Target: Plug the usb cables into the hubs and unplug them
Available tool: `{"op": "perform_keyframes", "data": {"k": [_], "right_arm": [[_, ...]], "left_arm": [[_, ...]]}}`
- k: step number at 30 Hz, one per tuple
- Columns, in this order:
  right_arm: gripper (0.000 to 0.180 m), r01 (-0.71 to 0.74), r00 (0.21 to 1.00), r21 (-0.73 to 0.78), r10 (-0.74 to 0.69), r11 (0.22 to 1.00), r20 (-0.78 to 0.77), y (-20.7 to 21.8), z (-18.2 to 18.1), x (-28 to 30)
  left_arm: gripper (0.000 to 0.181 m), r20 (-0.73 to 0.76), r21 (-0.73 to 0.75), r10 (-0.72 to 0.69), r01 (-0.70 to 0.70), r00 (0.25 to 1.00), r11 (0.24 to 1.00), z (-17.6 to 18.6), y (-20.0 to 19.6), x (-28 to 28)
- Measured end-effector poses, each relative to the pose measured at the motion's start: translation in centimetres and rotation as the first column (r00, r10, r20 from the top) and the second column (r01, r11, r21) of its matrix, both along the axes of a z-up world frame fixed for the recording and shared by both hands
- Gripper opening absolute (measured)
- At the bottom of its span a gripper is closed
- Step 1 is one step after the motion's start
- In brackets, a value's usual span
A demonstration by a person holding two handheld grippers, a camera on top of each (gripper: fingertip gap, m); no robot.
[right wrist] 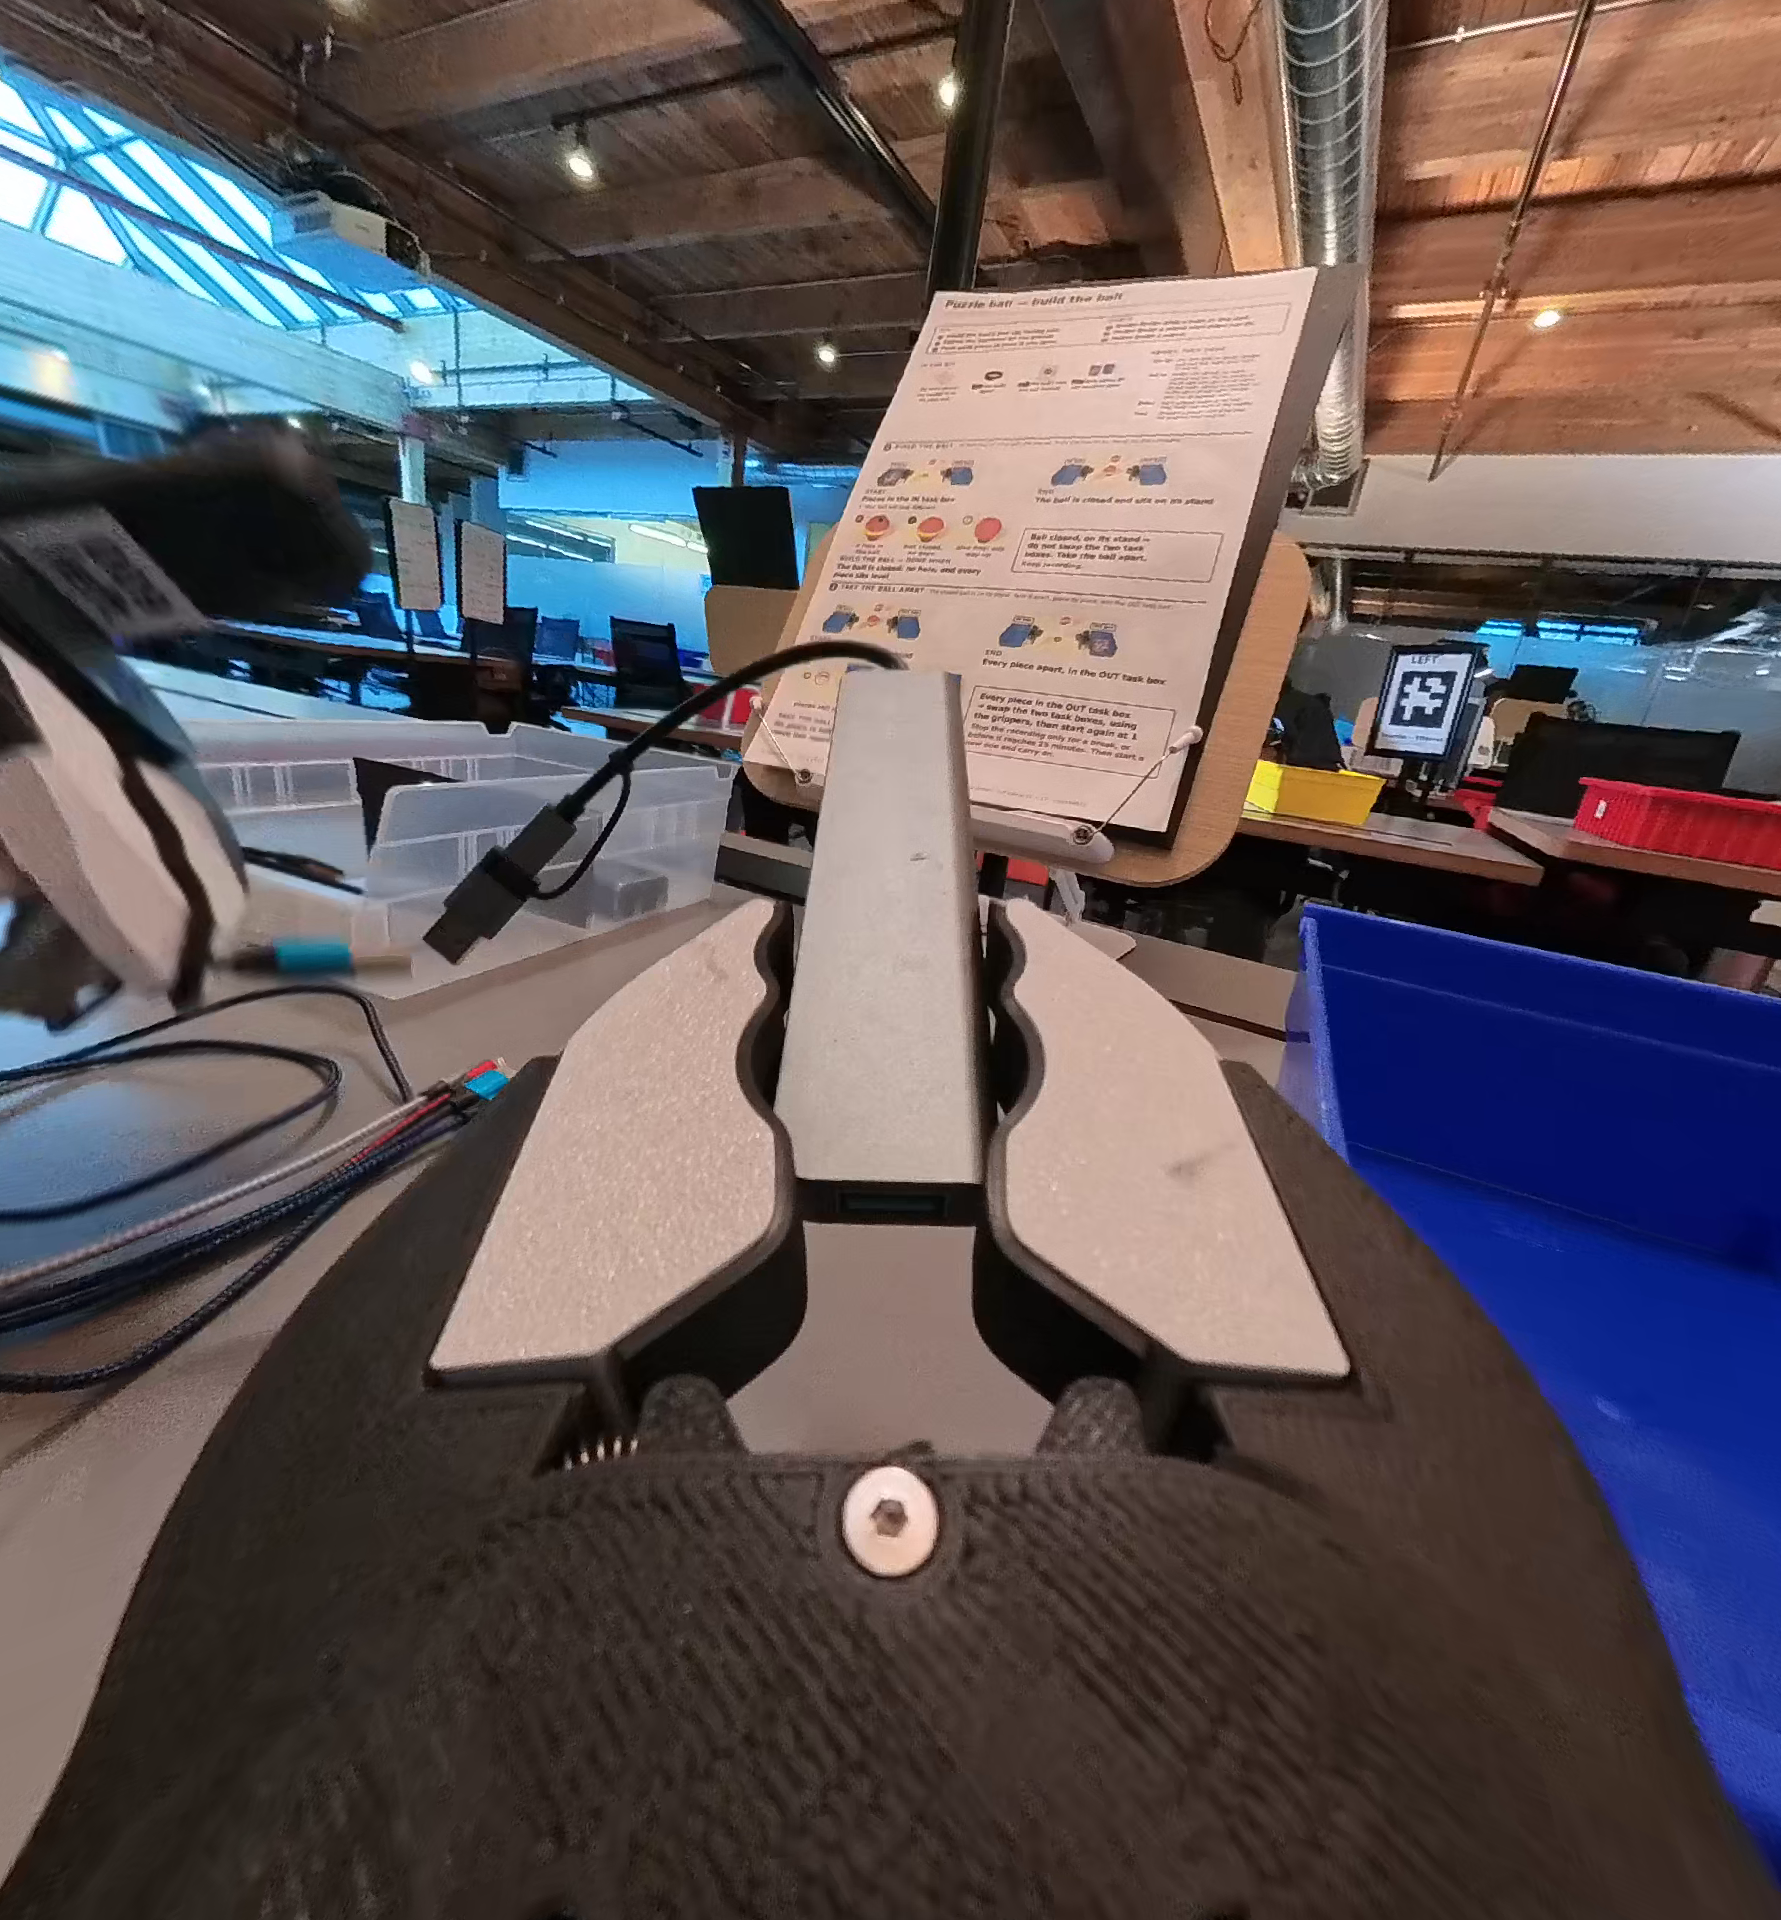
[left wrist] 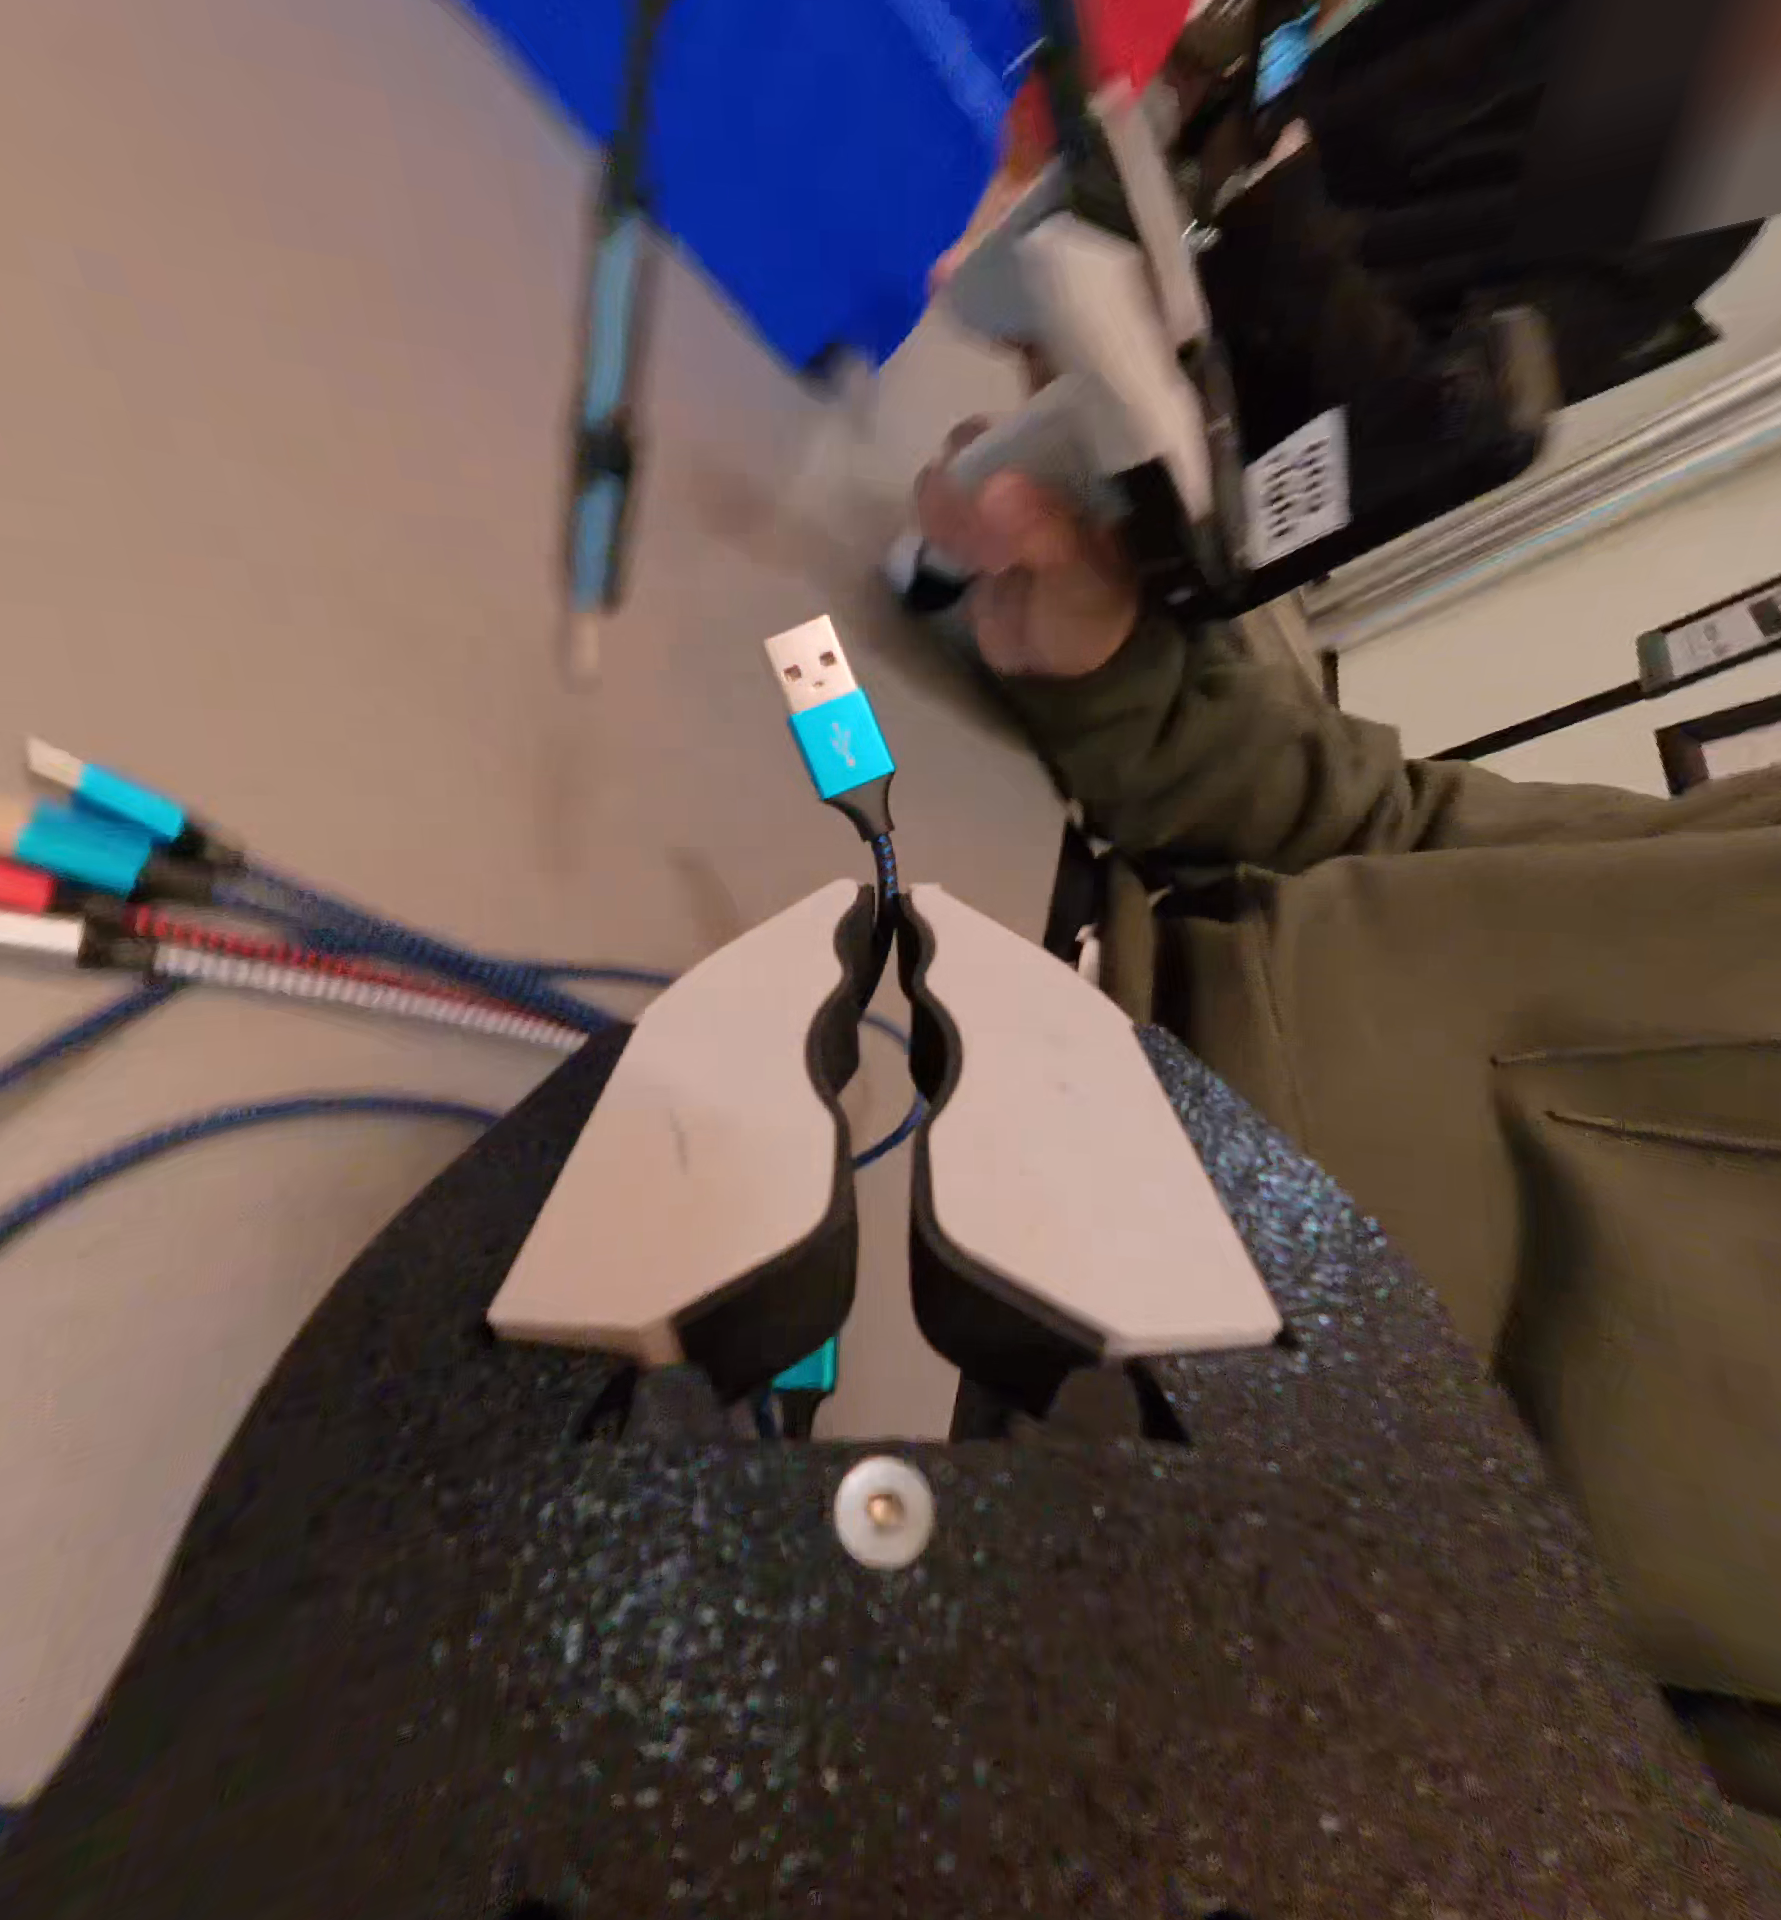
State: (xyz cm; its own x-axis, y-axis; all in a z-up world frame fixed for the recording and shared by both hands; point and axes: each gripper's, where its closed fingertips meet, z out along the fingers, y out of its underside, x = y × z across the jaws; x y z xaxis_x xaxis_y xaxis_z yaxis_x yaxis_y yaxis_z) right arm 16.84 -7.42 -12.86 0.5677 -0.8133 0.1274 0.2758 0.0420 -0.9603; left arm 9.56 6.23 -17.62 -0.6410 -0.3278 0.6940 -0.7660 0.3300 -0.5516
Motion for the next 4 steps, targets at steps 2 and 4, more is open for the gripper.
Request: {"op": "perform_keyframes", "data": {"k": [2, 4], "right_arm": [[0.036, -0.010, 1.000, 0.016, 0.010, 1.000, -0.005, -0.2, 0.1, 0.0], [0.035, -0.017, 1.000, 0.035, 0.017, 0.999, -0.012, -0.3, 0.1, 0.0]], "left_arm": [[0.003, -0.040, 0.129, 0.011, -0.006, 0.999, 0.992, -3.1, 0.9, 0.6], [0.002, 0.110, 0.223, -0.044, 0.018, 0.993, 0.975, -4.5, 1.1, 1.0]]}}
